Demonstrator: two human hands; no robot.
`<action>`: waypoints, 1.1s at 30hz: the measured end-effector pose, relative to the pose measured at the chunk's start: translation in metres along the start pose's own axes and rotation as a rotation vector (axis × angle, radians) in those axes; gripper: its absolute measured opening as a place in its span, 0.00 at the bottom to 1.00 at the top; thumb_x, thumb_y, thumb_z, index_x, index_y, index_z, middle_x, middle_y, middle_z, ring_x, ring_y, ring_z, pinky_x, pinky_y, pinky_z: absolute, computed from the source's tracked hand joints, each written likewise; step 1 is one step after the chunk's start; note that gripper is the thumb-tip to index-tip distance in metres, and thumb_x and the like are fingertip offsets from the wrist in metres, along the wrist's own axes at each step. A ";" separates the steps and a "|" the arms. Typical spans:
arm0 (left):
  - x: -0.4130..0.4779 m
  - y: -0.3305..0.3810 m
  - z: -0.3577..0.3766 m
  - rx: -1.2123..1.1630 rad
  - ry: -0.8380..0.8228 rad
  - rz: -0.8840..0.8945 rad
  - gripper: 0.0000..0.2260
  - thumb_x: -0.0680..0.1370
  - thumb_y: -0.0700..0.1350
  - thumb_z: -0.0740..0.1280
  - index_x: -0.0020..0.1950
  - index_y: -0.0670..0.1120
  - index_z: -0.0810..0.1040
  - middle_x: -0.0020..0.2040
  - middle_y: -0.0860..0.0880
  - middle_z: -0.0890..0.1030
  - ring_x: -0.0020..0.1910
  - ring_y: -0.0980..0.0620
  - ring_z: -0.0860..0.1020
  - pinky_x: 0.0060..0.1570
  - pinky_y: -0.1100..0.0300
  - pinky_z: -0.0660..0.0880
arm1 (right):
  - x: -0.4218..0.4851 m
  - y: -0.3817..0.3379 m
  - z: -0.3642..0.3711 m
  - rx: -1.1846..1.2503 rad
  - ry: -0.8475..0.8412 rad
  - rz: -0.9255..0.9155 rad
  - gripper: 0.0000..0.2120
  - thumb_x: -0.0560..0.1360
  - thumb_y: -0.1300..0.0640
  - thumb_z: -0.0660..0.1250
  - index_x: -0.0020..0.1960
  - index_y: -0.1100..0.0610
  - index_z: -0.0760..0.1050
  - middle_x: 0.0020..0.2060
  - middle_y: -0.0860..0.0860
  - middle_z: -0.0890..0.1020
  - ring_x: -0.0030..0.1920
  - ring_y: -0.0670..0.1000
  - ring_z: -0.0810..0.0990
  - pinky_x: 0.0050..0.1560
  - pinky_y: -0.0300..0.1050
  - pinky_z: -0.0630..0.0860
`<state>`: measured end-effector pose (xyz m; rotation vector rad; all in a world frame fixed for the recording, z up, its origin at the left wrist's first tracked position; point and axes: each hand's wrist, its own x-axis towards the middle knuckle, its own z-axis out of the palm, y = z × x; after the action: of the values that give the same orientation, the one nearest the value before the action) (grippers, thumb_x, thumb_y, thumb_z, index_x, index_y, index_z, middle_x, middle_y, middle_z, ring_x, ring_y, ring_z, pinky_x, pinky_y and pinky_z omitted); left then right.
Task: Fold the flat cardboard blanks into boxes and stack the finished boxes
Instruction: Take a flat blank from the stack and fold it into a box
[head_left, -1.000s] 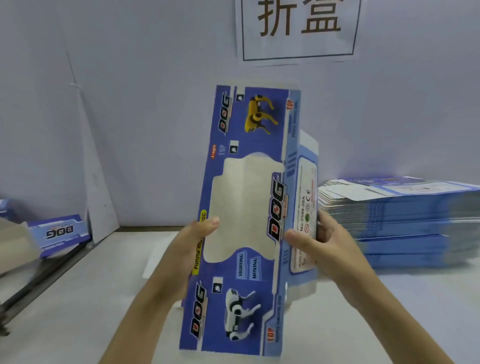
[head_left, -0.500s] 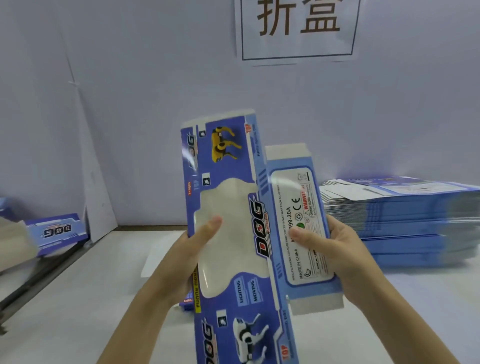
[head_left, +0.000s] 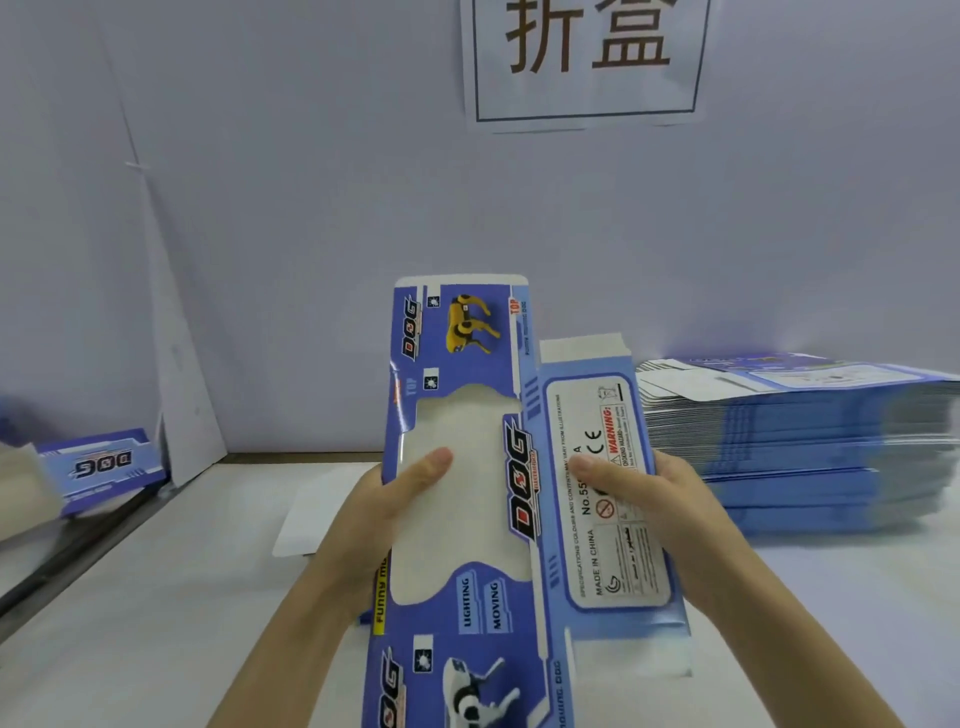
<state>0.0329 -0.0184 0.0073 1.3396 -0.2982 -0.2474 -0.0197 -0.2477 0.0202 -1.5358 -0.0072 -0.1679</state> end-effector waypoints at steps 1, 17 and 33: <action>0.000 0.000 0.002 -0.005 0.002 0.012 0.23 0.68 0.54 0.69 0.59 0.45 0.76 0.51 0.41 0.85 0.47 0.38 0.84 0.43 0.48 0.82 | 0.000 -0.001 -0.001 0.007 -0.001 -0.005 0.20 0.60 0.49 0.75 0.49 0.56 0.81 0.40 0.56 0.87 0.37 0.56 0.87 0.30 0.42 0.80; -0.005 0.013 -0.002 0.091 -0.032 0.040 0.22 0.68 0.48 0.77 0.58 0.44 0.76 0.49 0.41 0.85 0.44 0.39 0.84 0.36 0.53 0.82 | -0.005 -0.001 0.008 0.141 0.040 -0.099 0.17 0.67 0.52 0.72 0.54 0.57 0.80 0.43 0.56 0.87 0.40 0.57 0.87 0.32 0.45 0.81; -0.003 0.006 -0.034 0.103 0.134 0.003 0.27 0.80 0.42 0.64 0.77 0.46 0.57 0.73 0.52 0.62 0.73 0.49 0.65 0.63 0.68 0.60 | 0.007 0.021 -0.012 -1.130 -0.134 -0.779 0.41 0.68 0.35 0.67 0.76 0.41 0.54 0.79 0.45 0.44 0.79 0.45 0.39 0.76 0.50 0.48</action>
<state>0.0424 0.0154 0.0064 1.4507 -0.2025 -0.1400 -0.0115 -0.2594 -0.0004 -2.6008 -0.7315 -0.7839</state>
